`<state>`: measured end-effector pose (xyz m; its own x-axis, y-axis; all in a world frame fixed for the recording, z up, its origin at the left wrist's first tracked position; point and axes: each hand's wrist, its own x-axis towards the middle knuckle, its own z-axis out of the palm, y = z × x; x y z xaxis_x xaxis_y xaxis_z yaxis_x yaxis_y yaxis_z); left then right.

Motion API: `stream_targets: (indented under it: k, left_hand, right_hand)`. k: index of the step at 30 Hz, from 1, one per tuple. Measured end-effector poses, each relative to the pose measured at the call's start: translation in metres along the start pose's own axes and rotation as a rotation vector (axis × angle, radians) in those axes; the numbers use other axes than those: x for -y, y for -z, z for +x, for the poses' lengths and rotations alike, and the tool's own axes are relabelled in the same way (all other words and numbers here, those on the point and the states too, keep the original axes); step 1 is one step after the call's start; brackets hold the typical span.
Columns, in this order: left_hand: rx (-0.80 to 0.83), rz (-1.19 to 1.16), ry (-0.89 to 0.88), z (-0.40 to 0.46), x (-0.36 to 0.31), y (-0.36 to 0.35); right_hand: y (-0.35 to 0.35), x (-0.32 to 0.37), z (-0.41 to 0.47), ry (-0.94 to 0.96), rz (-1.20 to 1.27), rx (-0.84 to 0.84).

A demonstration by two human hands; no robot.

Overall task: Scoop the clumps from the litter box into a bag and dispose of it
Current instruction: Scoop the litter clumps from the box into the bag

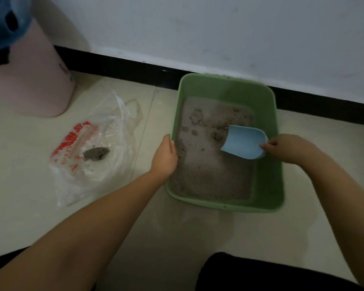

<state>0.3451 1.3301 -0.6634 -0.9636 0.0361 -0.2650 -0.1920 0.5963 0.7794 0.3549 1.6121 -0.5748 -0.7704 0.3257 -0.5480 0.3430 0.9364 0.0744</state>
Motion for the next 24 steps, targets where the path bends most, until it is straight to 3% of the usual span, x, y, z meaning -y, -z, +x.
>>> stream_targets:
  k: [9, 19, 24]
  left_hand:
    - [-0.033, 0.044, -0.008, -0.002, 0.005, -0.004]
    - [-0.04, 0.07, -0.013, -0.002, 0.003, -0.005]
    - [-0.054, 0.089, -0.004, 0.0, 0.005, -0.007]
  right_hand:
    - [-0.026, 0.015, 0.02, 0.107, 0.1, -0.087]
    - [-0.017, 0.034, 0.038, 0.171, -0.03, -0.186]
    - [0.004, 0.041, 0.04, 0.205, -0.067, -0.09]
